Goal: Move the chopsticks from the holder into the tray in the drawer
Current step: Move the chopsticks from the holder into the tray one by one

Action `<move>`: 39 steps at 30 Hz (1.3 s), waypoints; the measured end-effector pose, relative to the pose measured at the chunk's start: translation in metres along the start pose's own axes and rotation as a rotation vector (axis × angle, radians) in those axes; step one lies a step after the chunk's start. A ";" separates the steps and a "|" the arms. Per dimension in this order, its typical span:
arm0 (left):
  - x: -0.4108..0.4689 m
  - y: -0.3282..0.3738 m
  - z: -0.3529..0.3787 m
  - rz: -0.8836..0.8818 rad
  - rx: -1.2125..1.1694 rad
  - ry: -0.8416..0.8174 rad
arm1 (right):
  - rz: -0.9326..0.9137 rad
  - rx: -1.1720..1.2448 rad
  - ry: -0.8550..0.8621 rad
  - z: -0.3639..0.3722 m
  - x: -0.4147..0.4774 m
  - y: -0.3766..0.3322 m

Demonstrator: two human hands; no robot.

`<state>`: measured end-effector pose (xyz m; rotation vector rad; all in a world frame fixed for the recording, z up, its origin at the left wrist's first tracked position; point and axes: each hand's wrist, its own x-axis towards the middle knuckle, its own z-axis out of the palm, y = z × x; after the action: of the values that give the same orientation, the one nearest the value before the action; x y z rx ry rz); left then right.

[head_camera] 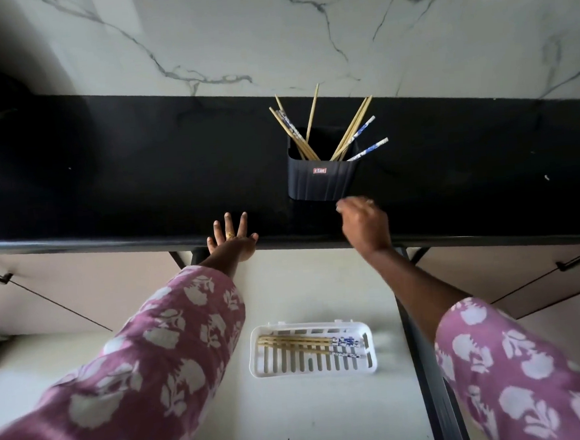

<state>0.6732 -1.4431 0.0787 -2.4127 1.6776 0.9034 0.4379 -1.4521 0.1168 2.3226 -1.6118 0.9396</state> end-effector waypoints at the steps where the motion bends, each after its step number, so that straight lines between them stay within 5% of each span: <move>1: 0.001 0.000 0.001 -0.004 -0.001 0.004 | 0.108 0.027 0.032 -0.004 0.015 0.005; 5: 0.003 0.001 0.001 -0.015 0.000 0.015 | 0.804 0.314 0.179 -0.011 0.068 0.030; 12: 0.008 -0.001 0.003 -0.021 -0.007 0.024 | 1.097 0.665 0.272 -0.001 0.115 0.045; 31: 0.015 0.002 0.002 -0.022 -0.092 0.020 | 0.981 0.874 0.407 -0.045 0.161 0.017; 34: 0.012 0.020 -0.020 -0.051 -0.379 0.068 | 0.993 1.003 0.481 -0.066 0.158 0.007; 39: -0.014 0.058 -0.051 0.158 -1.046 0.165 | 1.091 1.334 0.628 -0.089 0.141 -0.016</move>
<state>0.6414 -1.4742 0.1432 -2.9962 1.7116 2.0697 0.4478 -1.5156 0.2715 0.7762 -2.1282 3.2572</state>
